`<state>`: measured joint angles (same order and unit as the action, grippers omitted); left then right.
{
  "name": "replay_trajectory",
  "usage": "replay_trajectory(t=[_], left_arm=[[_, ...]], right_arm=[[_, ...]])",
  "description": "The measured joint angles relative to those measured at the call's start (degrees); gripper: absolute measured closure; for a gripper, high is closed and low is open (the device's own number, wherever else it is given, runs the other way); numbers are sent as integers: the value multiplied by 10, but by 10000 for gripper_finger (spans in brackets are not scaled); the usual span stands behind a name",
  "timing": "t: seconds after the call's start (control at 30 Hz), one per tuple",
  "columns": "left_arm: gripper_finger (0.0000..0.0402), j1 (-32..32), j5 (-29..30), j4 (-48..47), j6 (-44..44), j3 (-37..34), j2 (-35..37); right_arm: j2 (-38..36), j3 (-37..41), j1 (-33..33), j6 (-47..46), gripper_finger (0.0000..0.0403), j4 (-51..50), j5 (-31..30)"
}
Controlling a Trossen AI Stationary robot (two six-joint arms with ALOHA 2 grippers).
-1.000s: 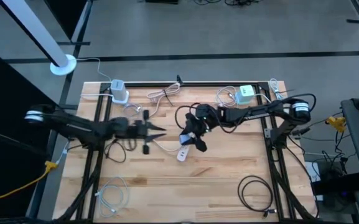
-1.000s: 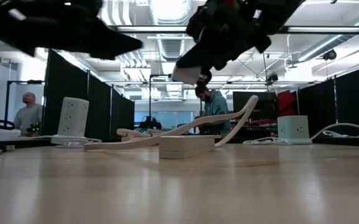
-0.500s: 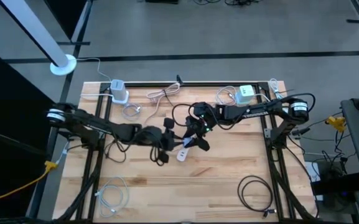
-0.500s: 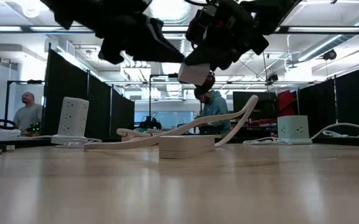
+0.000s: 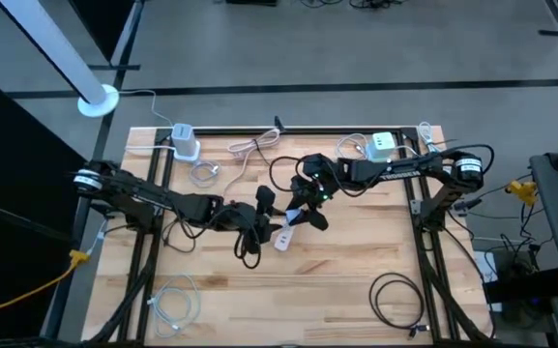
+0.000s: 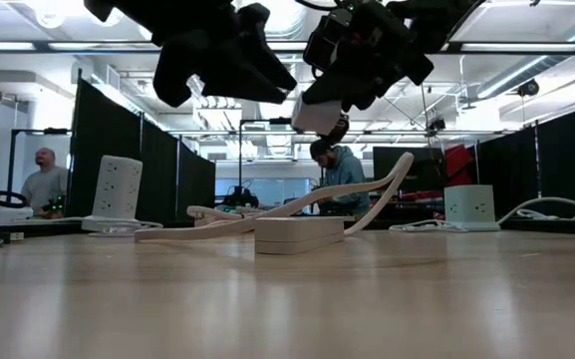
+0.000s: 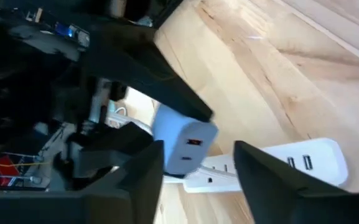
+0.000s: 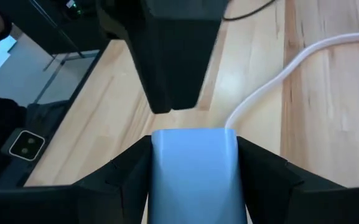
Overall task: Insert USB
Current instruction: Insert the purple charger adapter into the pink outlet extension
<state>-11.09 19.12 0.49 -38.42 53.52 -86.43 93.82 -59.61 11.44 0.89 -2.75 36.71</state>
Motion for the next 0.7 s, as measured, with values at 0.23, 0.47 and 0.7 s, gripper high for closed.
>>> replay_trajectory(t=[0.23,0.47,0.7], left_arm=[[129,1,19,13,-1,0,-1],[123,1,59,40,-4,0,-7],[129,-2,59,73,-22,0,-8]], right_arm=[[0,0,2,11,212,15,1],[0,0,2,-13,212,67,28],[0,0,2,-23,212,83,28]])
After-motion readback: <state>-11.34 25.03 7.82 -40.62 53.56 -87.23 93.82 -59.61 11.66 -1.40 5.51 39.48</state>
